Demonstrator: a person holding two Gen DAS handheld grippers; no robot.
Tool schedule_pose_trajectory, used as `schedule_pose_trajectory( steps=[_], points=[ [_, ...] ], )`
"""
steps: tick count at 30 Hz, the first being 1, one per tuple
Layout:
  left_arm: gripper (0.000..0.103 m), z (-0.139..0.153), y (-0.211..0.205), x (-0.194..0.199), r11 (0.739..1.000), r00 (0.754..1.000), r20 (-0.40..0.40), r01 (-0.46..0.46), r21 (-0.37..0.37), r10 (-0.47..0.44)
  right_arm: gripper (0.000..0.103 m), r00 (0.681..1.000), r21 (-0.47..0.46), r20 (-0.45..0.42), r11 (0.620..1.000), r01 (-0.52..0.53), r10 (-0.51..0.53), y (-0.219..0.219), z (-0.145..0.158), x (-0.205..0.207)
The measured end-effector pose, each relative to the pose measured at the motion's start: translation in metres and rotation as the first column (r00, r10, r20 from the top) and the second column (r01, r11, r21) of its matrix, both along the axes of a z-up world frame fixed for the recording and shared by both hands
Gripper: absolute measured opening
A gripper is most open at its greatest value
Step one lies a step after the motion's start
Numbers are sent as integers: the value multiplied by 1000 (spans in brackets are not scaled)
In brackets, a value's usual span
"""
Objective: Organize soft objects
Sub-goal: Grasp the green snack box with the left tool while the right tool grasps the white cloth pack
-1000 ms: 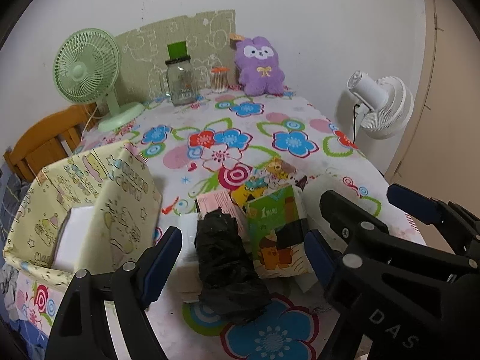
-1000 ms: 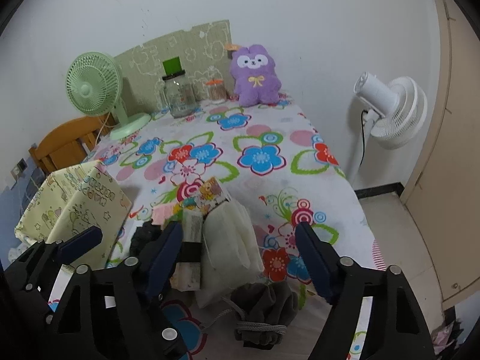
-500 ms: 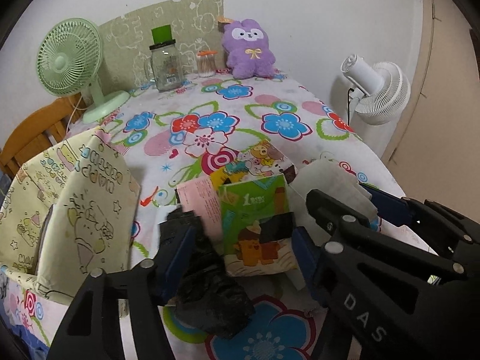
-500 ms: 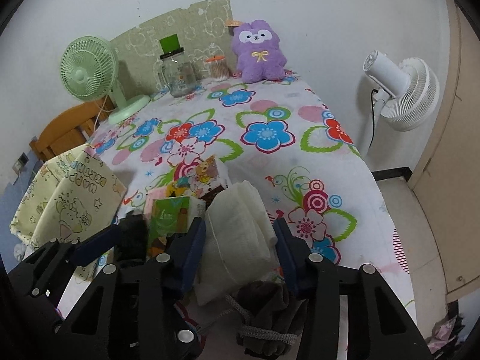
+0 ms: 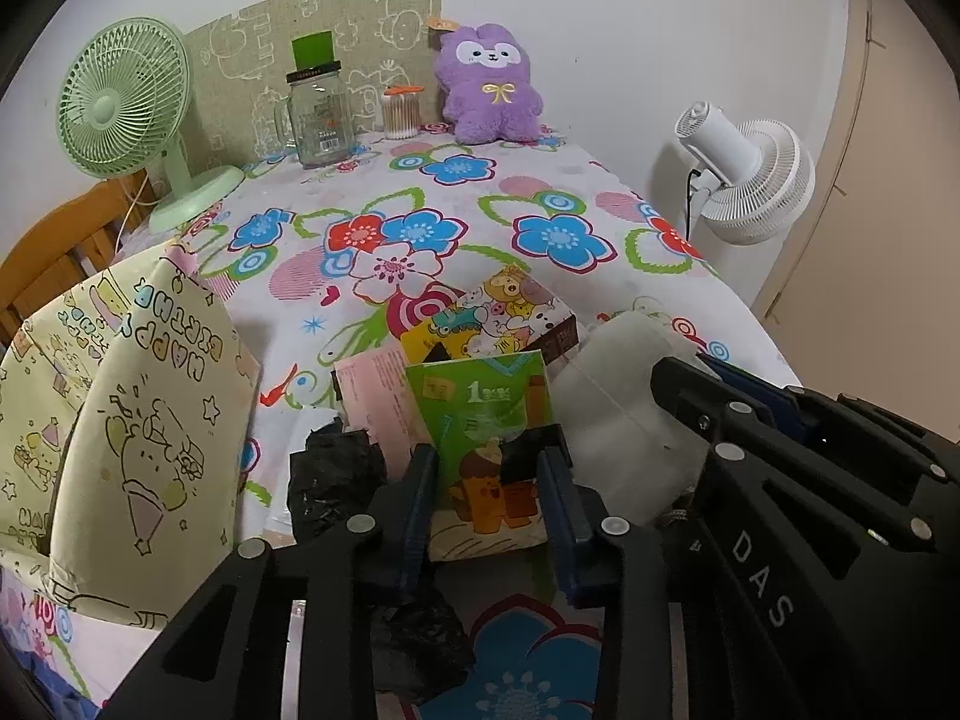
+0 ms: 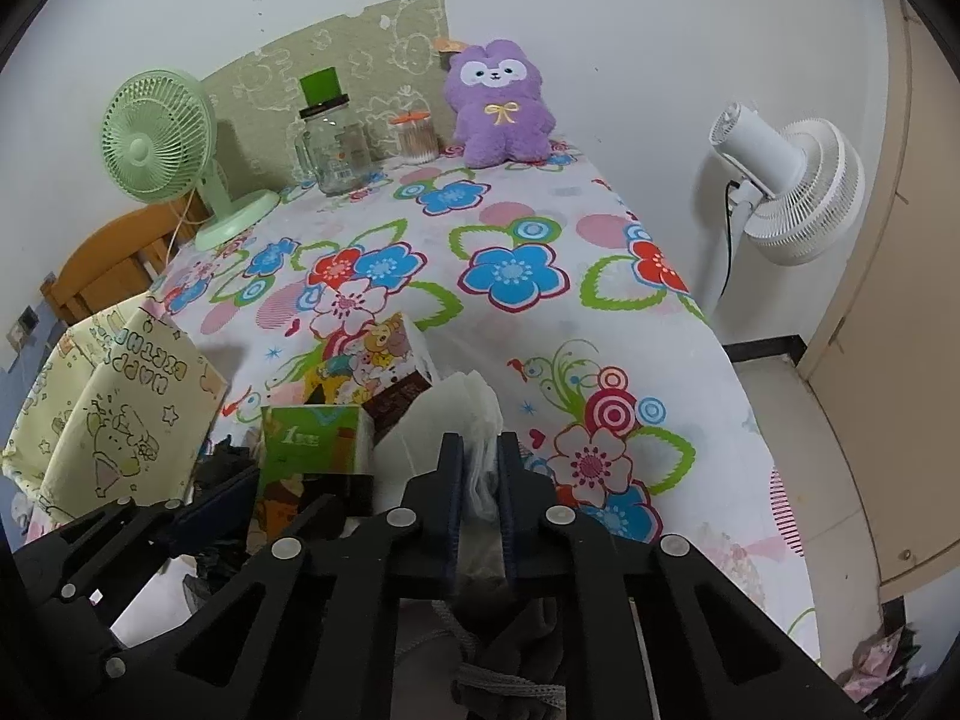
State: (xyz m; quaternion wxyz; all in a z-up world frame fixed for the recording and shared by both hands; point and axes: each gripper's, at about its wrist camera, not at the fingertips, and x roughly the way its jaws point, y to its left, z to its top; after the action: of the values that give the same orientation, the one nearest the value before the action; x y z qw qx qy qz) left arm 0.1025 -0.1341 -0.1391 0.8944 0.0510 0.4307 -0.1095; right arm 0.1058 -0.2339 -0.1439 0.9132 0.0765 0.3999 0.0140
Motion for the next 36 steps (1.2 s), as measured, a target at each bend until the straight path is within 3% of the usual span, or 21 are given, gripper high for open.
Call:
schedule_pose_trajectory(
  steps=[9,11,13,15,20,33,36],
  points=[
    [13,6,5,0,1000,1000,-16,8,-25,-9,11,1000,-30,27,1000,6,-5,8,14,-6],
    [13,7,5,0,999,1000,-14,8,-31,-8,11,1000,-29,30,1000,5,-4,9,17,-7],
    [17,8,6,-1,999,1000,-7,3,-38,-3,11,999,-28,33,1000,5,-4,10,18,-7],
    [40,6,5,0,999,1000,-26,6,-45,-7,11,999,-30,34,1000,5,-4,10,18,-8],
    [63,5,0,-2,999,1000,-28,10,-45,-11,11,999,-29,32,1000,7,-6,8,18,-9],
    [63,-14,-8,1,1000,997,-70,-29,0,29,11,1000,-19,20,1000,12,-12,-4,0,-8],
    [54,-15,-8,0,999,997,-66,-37,5,37,11,1000,-27,23,1000,13,-13,-3,-2,-8]
  ],
)
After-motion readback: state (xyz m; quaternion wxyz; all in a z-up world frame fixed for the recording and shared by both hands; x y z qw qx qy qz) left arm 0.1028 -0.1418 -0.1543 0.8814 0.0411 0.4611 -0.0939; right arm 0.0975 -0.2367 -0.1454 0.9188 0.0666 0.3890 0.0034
